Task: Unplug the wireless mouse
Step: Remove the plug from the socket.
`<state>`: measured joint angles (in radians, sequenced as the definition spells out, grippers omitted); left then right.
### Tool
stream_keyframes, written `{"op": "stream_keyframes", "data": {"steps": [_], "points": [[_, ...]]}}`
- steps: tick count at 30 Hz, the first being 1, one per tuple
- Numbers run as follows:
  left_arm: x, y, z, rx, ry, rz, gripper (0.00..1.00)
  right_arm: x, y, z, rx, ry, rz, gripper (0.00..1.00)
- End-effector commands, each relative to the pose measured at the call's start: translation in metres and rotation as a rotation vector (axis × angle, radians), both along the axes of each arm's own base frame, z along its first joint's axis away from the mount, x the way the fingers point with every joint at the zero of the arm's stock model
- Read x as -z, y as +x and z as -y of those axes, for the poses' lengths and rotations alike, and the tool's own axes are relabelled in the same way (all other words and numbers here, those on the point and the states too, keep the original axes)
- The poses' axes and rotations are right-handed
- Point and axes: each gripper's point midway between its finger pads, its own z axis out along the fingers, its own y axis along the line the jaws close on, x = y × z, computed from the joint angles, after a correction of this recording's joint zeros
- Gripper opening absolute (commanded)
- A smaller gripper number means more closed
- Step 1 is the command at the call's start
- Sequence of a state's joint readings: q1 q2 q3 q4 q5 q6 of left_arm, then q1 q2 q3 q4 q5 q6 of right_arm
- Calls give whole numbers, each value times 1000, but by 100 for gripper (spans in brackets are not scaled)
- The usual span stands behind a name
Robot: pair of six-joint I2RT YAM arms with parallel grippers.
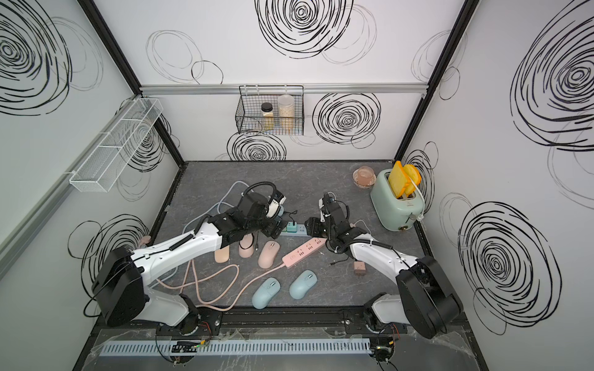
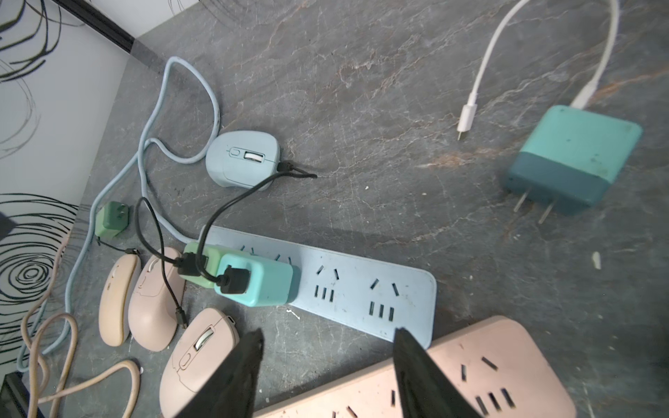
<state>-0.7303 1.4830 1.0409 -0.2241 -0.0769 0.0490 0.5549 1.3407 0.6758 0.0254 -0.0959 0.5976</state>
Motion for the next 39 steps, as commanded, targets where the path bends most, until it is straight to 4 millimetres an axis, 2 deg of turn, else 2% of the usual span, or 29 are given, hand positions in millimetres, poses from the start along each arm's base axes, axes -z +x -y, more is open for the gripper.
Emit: {"op": "stream_keyframes", "data": {"steps": [1, 3, 5, 6, 11, 15, 25, 31, 39], "points": [[16, 7, -6, 71, 212, 88, 92, 1, -2, -9, -45, -4, -7, 56], [21, 13, -6, 82, 259, 98, 92, 3, -5, -14, -61, -8, -13, 55], [25, 19, -7, 121, 291, 98, 84, 5, -8, -21, -78, -14, -15, 54], [23, 22, -6, 135, 284, 114, 83, 5, -9, -23, -85, -17, -14, 54], [-9, 27, 2, 200, 182, 281, 85, 9, -14, -28, -103, -24, -19, 54], [-14, 30, 7, 258, 161, 277, 86, 11, -16, -27, -105, -28, -22, 55], [31, 22, 15, 430, 280, 151, 85, 11, -17, -26, -104, -27, -26, 58], [40, 25, 11, 444, 290, 160, 86, 11, -17, -27, -104, -24, -31, 58], [67, 21, 17, 469, 299, 130, 86, 17, -17, -29, -108, -23, -51, 58]]}}
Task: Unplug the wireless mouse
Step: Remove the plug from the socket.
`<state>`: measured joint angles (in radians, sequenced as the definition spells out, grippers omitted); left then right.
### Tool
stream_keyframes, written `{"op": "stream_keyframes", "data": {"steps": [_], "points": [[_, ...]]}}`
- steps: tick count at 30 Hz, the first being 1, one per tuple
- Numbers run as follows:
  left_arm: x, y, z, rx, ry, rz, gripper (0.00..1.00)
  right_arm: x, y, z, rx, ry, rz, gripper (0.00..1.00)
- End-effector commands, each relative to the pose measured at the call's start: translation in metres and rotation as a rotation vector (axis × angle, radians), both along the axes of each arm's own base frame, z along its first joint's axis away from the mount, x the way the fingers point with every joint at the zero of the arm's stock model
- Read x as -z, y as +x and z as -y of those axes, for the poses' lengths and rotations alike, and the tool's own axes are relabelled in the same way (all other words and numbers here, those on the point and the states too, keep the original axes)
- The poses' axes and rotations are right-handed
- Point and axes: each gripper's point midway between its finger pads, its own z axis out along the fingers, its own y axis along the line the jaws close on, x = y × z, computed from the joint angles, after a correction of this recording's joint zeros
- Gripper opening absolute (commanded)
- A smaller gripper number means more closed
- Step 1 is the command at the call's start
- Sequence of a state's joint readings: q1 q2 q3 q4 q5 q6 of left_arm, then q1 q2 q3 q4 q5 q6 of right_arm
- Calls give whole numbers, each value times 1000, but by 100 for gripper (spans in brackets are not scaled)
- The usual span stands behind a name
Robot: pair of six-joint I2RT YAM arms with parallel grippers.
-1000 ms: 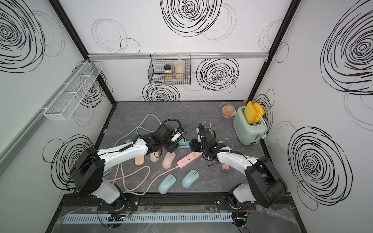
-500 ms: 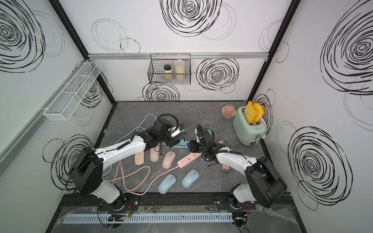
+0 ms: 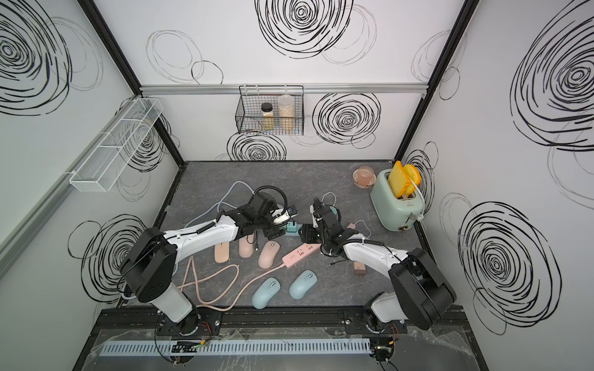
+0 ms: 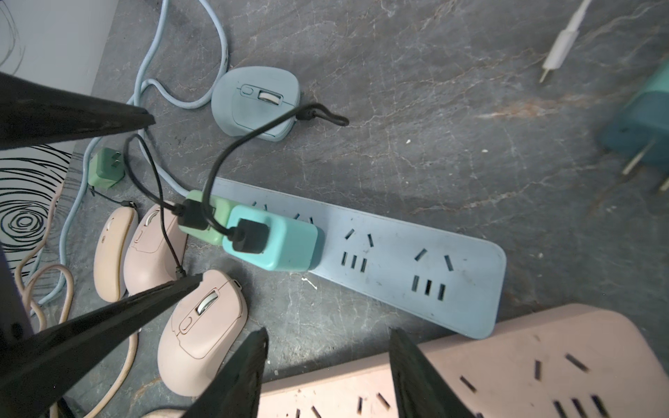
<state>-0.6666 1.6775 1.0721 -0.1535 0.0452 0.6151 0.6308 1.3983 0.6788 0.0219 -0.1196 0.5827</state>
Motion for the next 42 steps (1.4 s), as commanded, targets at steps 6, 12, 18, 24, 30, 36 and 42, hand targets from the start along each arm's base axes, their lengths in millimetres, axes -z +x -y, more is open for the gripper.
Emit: {"op": "stream_keyframes", "data": {"steps": [6, 12, 18, 24, 30, 36, 42], "points": [[21, -6, 8, 51, 3, -31, 85, -3, 5, -5, -7, 7, -3, 57], [30, -13, 8, 53, 21, -61, 81, -10, 10, -7, -12, 14, 2, 55], [31, -18, 10, 56, 28, -77, 72, -8, 9, -11, -19, 43, -16, 53], [38, -24, 14, 65, 60, -80, 62, -8, 9, -9, -13, 53, -22, 53], [42, -18, 15, 43, 89, -71, 52, -5, 6, -10, -16, 67, -32, 49], [44, -17, 17, 37, 99, -85, 36, 9, 10, -16, -6, 91, -71, 47], [37, -16, 19, 36, 86, -87, 7, 16, 22, -16, 18, 108, -86, 39]]}}
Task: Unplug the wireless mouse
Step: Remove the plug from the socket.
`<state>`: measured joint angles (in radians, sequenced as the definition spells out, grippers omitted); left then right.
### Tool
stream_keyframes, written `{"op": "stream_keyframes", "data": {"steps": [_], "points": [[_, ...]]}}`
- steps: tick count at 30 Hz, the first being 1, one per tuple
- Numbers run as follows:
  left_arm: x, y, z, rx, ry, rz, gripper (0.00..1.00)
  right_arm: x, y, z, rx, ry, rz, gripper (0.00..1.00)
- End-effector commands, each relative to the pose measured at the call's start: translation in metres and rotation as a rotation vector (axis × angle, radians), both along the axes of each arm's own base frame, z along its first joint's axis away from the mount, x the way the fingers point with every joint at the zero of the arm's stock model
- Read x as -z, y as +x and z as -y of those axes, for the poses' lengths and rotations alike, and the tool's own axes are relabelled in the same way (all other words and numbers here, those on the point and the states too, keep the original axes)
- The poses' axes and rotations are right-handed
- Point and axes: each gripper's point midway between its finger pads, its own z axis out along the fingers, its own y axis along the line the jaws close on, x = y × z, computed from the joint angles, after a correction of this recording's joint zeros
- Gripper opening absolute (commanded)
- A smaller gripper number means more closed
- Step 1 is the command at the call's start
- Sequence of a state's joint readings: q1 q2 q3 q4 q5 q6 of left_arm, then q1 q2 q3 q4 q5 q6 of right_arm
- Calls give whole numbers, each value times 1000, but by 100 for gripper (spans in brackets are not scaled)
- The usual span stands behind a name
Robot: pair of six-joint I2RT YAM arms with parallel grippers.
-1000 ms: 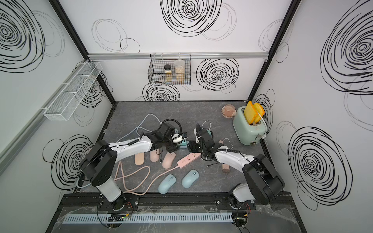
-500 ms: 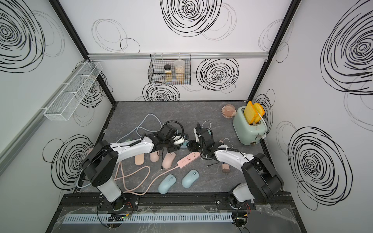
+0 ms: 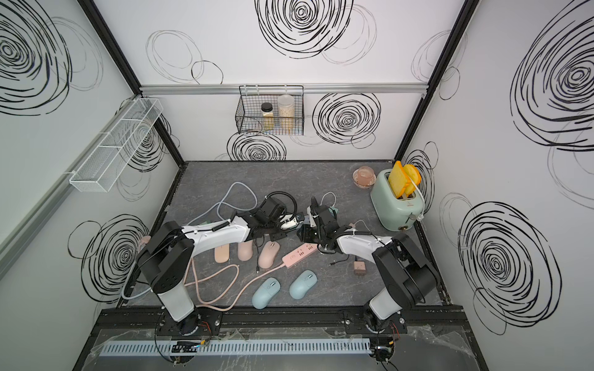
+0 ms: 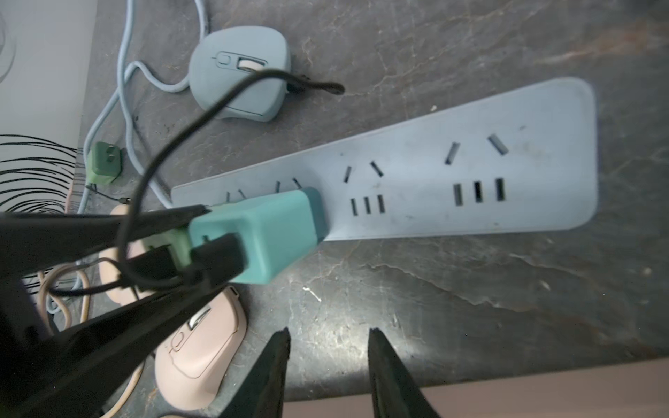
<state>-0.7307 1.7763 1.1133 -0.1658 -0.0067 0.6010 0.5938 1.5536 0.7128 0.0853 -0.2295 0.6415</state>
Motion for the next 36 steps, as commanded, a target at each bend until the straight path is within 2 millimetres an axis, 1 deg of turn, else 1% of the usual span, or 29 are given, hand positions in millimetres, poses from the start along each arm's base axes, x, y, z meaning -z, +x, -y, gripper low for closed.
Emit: {"op": "stream_keyframes", "data": {"steps": [1, 2, 4, 5, 7, 8, 10, 12, 15, 17, 21, 26, 32, 36], "points": [[6, -7, 0, 12, 14, -47, 5, -15, 16, -4, 25, 48, 45, 38], [5, -7, 0, 11, 10, -47, 0, -16, 17, -3, 29, 49, 47, 38], [3, -7, 1, 12, 5, -44, 0, -19, 19, 0, 39, 51, 53, 38], [2, -6, 2, 9, 1, -48, 10, -19, 20, 2, 48, 50, 54, 38], [4, -3, 0, -11, 13, -45, 40, -20, 23, 3, 52, 49, 55, 38], [5, -2, -1, -19, 16, -48, 48, -21, 24, 3, 52, 47, 54, 38], [5, 1, -4, -34, 24, -41, 58, -24, 25, 2, 52, 51, 59, 38], [8, 4, -9, -49, 49, -30, 64, -26, 26, 3, 54, 54, 63, 38], [10, 11, -20, -81, 72, -6, 66, -28, 29, 4, 57, 56, 66, 39], [8, 17, -27, -105, 68, 9, 65, -30, 30, 4, 56, 58, 69, 39], [4, 22, -36, -124, 38, 19, 61, -33, 33, 4, 53, 56, 78, 39], [1, 23, -32, -115, 6, 2, 55, -32, 37, 1, 45, 54, 73, 39], [3, 25, -29, -114, -6, 2, 55, -30, 45, -2, 51, 41, 72, 38], [-3, 26, -24, -106, -29, 1, 55, -27, 49, -4, 51, 35, 65, 38]]}}
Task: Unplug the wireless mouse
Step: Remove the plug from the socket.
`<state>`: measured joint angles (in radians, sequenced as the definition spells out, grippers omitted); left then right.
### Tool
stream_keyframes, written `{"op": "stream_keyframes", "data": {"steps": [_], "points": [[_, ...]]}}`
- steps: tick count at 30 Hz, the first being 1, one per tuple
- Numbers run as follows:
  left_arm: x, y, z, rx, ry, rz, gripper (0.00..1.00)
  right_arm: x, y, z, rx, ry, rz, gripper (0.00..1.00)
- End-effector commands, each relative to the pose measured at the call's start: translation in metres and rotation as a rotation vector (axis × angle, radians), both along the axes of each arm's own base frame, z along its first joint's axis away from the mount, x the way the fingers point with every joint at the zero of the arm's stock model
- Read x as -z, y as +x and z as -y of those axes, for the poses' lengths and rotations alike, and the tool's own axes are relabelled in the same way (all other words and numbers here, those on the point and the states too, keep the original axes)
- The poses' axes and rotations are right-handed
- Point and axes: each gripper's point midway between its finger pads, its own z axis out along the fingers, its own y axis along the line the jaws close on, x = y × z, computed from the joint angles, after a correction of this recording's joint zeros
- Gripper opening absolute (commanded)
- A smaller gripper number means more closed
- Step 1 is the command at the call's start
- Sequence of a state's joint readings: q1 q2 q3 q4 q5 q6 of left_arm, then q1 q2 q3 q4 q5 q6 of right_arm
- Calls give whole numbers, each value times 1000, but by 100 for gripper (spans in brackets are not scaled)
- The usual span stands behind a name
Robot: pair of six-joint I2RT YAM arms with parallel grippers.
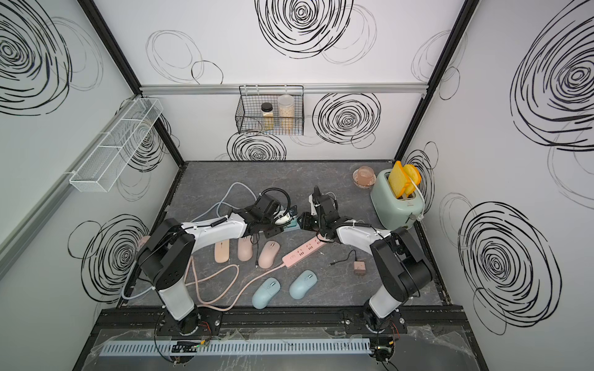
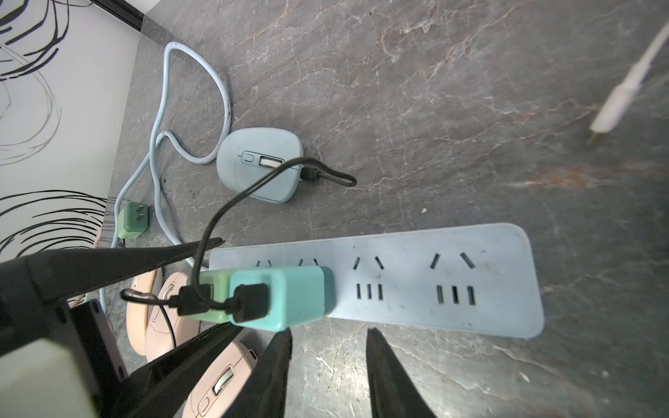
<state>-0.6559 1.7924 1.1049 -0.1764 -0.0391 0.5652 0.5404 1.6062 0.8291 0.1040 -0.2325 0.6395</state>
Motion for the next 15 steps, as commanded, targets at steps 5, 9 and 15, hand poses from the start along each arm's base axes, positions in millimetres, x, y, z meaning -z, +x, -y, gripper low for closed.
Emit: {"op": "stream_keyframes", "data": {"steps": [5, 9, 15], "points": [[-13, 5, 12, 22, -57, 20, 49, 4, 6, -3, 0, -12, -13, 38], [-15, 5, 14, 22, -66, 20, 50, 7, 8, -4, 3, -19, -18, 38], [-16, 3, 19, 30, -71, 19, 47, 15, 14, -6, 12, -35, -29, 37]]}}
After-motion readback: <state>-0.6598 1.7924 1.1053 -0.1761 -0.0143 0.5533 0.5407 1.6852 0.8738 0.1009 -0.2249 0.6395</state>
